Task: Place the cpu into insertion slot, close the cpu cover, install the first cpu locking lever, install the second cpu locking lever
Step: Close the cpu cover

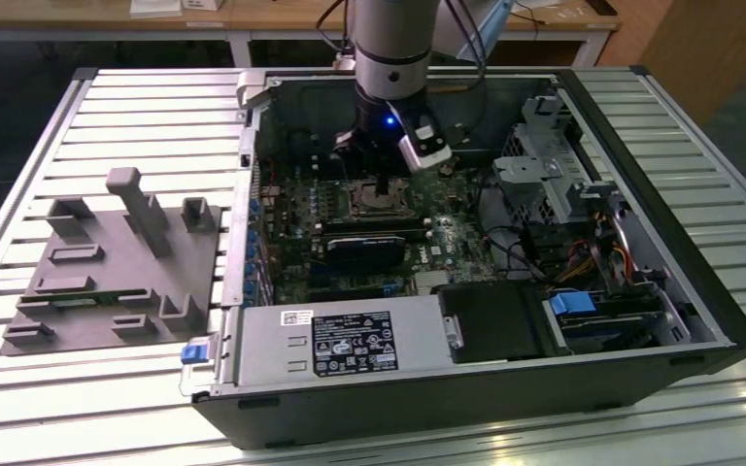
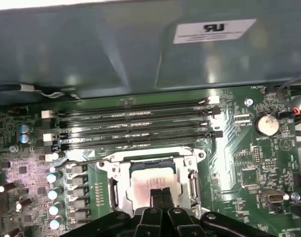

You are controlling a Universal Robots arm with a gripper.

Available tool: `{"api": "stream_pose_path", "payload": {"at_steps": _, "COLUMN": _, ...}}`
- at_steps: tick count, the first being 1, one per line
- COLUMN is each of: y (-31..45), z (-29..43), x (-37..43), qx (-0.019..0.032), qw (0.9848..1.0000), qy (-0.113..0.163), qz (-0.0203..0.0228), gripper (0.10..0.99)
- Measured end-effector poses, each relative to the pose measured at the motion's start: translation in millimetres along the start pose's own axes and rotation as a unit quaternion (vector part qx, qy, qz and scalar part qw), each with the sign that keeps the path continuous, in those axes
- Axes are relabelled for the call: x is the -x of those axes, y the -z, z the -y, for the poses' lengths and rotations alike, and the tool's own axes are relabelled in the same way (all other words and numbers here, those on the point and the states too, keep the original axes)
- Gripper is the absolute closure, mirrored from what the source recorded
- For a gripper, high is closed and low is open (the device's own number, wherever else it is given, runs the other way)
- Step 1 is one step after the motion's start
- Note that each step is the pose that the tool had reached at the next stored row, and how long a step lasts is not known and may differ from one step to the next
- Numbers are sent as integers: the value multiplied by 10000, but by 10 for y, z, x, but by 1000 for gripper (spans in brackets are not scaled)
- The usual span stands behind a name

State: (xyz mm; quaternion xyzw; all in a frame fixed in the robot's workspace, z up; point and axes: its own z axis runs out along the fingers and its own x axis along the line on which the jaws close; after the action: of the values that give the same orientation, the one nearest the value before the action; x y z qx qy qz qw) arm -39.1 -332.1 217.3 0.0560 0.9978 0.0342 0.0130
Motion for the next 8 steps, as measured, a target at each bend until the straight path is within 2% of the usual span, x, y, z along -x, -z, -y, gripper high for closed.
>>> {"api": "stream_pose_path", "payload": {"at_steps": 3, "y": 35, "z": -3, "x": 1, "qx": 0, "qw": 10000, "qy": 0, "qz": 0, "gripper": 984}}
{"api": "stream_pose_path", "payload": {"at_steps": 8, "y": 165, "z": -12, "x": 4, "qx": 2, "qw": 10000, "qy": 1, "qz": 13, "gripper": 984}}
